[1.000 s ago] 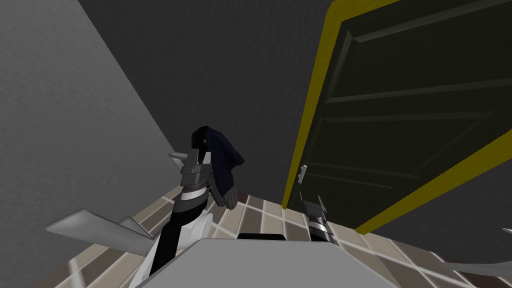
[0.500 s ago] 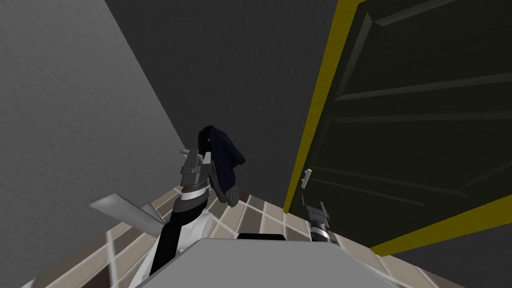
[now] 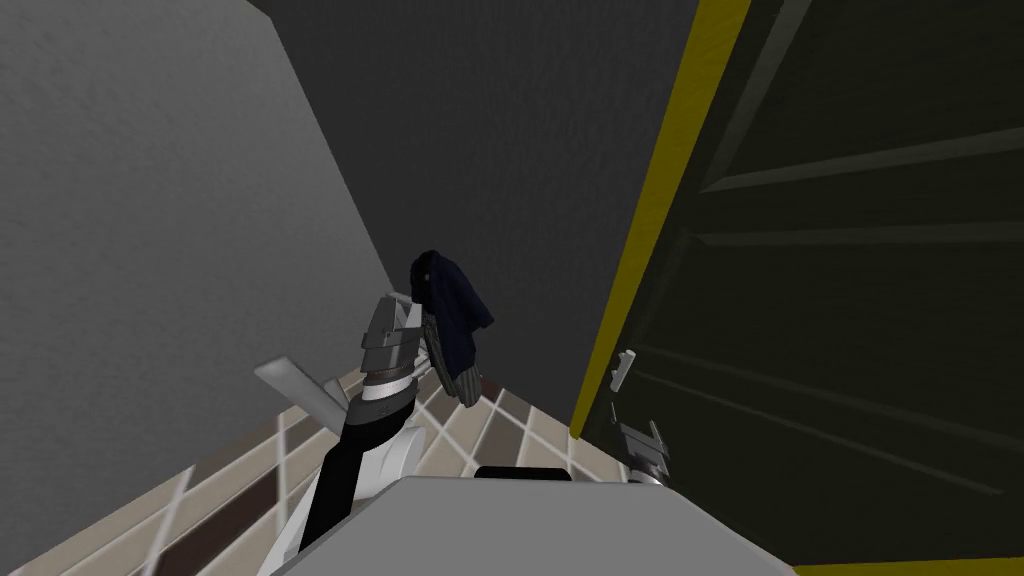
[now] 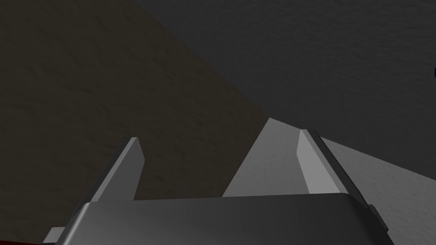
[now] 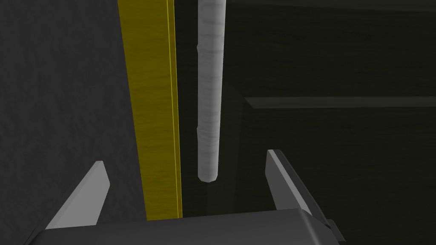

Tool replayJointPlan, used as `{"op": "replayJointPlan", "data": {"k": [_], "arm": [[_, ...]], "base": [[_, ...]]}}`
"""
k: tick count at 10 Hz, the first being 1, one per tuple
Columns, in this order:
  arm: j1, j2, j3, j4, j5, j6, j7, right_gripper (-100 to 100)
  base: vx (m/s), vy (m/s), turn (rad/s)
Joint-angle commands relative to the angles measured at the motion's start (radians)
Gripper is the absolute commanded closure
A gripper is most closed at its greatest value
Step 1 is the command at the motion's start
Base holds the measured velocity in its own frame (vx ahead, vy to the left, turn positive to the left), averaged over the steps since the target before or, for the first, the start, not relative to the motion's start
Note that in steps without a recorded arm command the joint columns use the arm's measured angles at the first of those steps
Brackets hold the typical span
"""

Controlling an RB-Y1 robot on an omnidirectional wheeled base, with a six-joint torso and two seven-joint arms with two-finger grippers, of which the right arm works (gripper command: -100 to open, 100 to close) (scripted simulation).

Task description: Pull the door open

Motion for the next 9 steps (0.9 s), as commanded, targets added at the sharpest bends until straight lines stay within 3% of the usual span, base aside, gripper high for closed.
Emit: {"op": "replayJointPlan", "data": {"k": [1,3,4,9], "arm": [[0.002,-0.007,0.010,0.026,-0.024,-0.017,-0.031,-100],[0.001,-0.012,0.021,0.060,-0.052,-0.036,-0.064,-100],[0.004,-0.012,0.017,0.047,-0.043,-0.028,-0.052,-100],[-0.028,-0.081,-0.005,0.141,-0.048,-0.037,-0.166,-100]], "base": [[0.013,-0.123,0.227],[0.010,-0.115,0.187],[0.004,-0.054,0.045],[0.138,-0.002,0.017]]}}
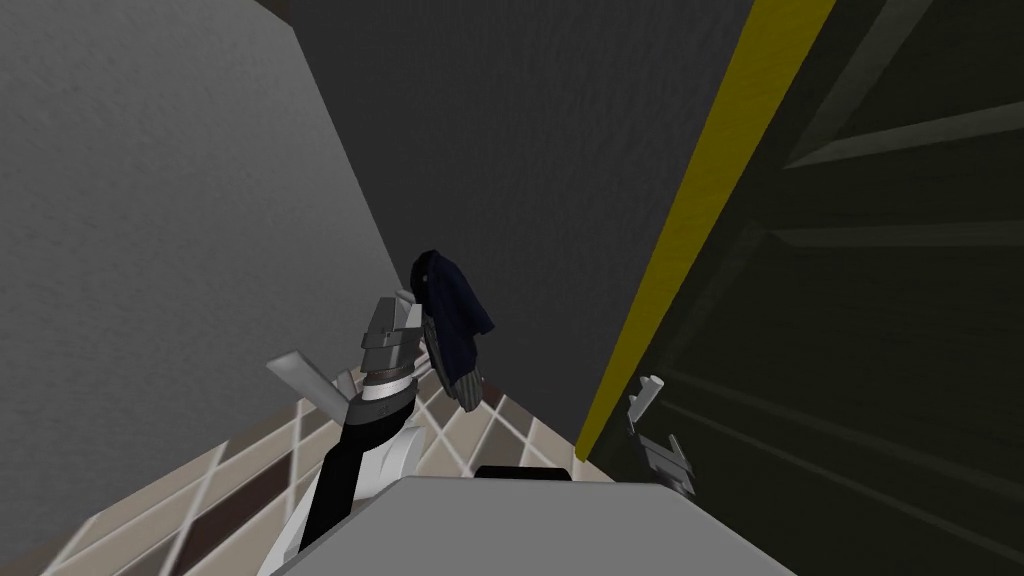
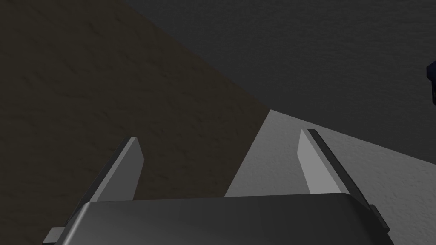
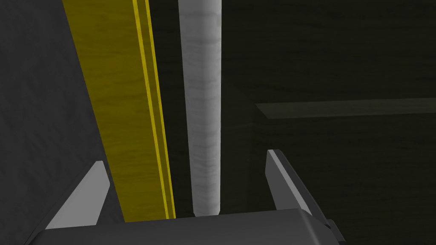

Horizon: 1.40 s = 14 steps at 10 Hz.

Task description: Pull the door open

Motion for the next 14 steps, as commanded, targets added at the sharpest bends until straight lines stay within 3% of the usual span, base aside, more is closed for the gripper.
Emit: {"op": "replayJointPlan", "data": {"k": [1,7,8,9,10,14], "arm": [[-0.012,-0.018,-0.004,0.035,0.001,-0.007,-0.036,-100],[-0.044,-0.086,-0.027,0.127,-0.003,-0.012,-0.145,-100],[-0.048,-0.094,-0.029,0.138,-0.004,-0.013,-0.158,-100],[-0.034,-0.087,-0.025,0.116,-0.005,-0.005,-0.141,-100],[-0.034,-0.087,-0.025,0.116,-0.005,-0.005,-0.141,100],[-0.034,-0.087,-0.025,0.116,-0.005,-0.005,-0.141,100]], "base": [[0.102,-0.013,0.015],[0.101,-0.008,0.014],[0.125,0.011,-0.017],[0.033,0.020,-0.035],[-0.020,0.010,0.032],[-0.008,-0.006,0.000]]}}
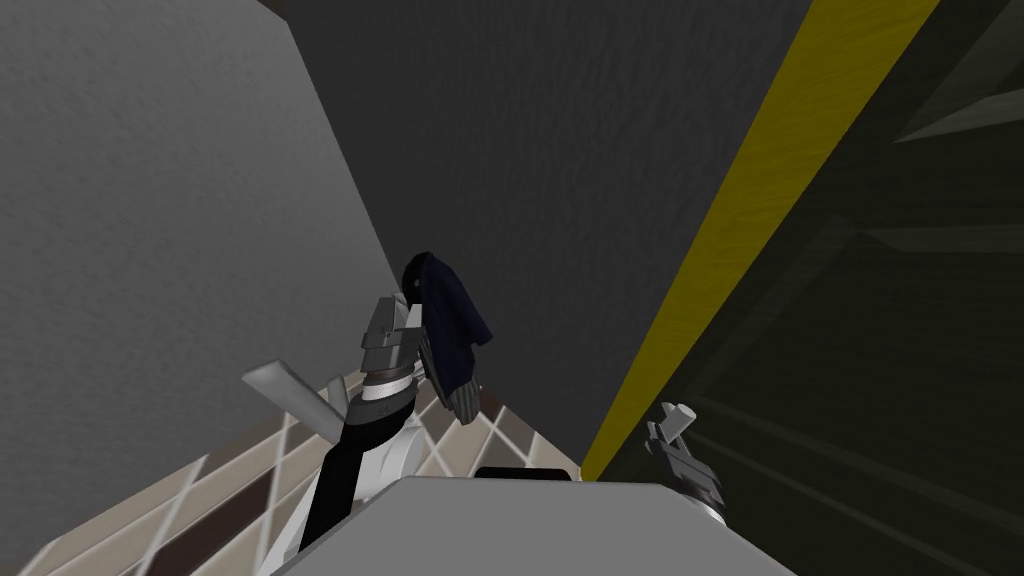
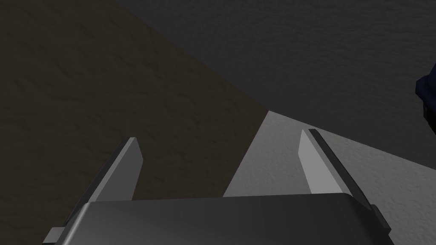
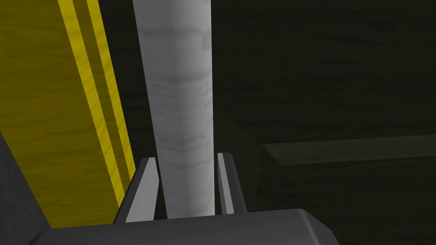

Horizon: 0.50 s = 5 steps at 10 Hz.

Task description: Pull the door open

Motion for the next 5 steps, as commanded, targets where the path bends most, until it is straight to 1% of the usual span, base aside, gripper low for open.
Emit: {"op": "replayJointPlan", "data": {"k": [1,2,3,5], "arm": [[-0.001,-0.001,-0.001,0.000,0.000,0.001,0.000,100],[0.005,-0.008,0.018,-0.008,0.011,-0.003,-0.009,100],[0.007,-0.011,0.023,-0.011,0.014,-0.004,-0.012,100],[0.015,-0.022,0.049,-0.023,0.031,-0.010,-0.025,100]], "base": [[0.000,0.000,0.000],[-0.133,-0.003,0.048],[-0.205,-0.011,0.066],[-0.206,-0.013,0.068]]}}
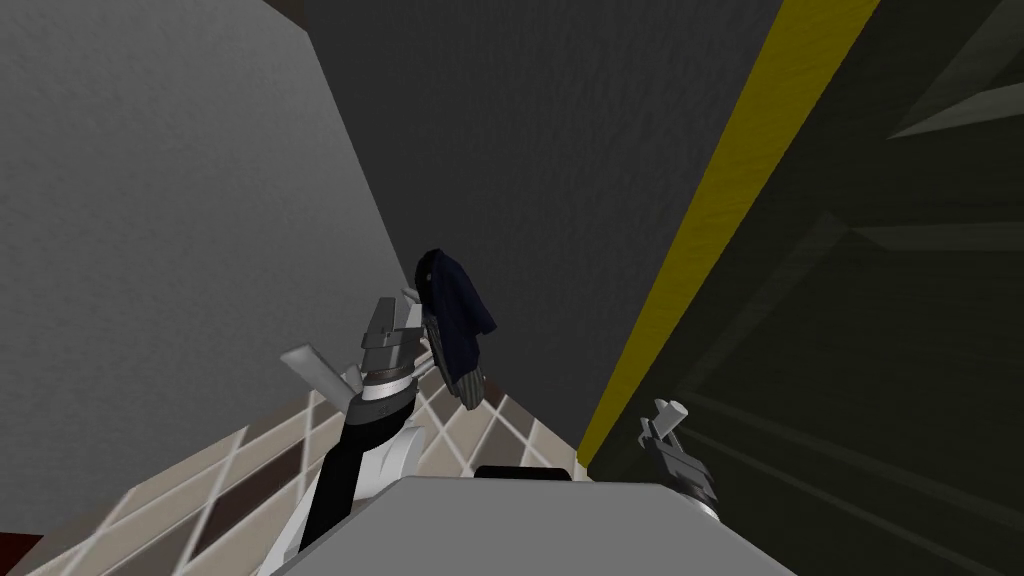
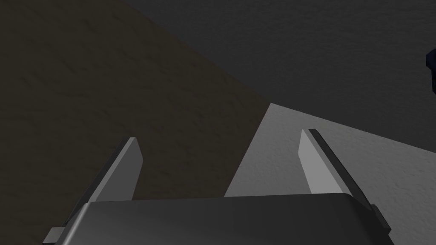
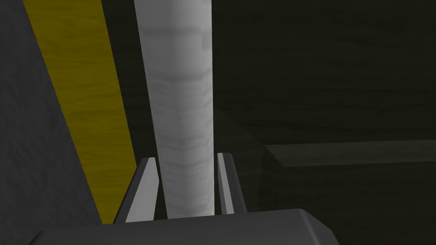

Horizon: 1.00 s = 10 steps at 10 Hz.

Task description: Pull the door open

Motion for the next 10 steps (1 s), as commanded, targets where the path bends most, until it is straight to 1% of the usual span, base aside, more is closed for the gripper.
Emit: {"op": "replayJointPlan", "data": {"k": [1,2,5,6,7,8,10], "arm": [[0.020,-0.010,0.021,-0.023,0.011,0.003,-0.005,100],[0.026,-0.020,0.042,-0.032,0.024,-0.001,-0.016,100],[0.036,-0.034,0.073,-0.047,0.043,-0.007,-0.031,100],[0.030,-0.029,0.066,-0.041,0.040,-0.007,-0.026,100],[0.037,-0.040,0.088,-0.042,0.052,-0.018,-0.040,100],[0.039,-0.043,0.093,-0.042,0.055,-0.021,-0.043,100],[0.047,-0.061,0.120,-0.043,0.070,-0.039,-0.062,100]], "base": [[-0.207,0.003,0.064],[-0.221,0.010,0.065],[-0.200,0.002,0.051],[-0.084,-0.003,0.021],[-0.148,-0.003,0.078],[-0.206,-0.003,0.085],[-0.210,0.006,0.087]]}}
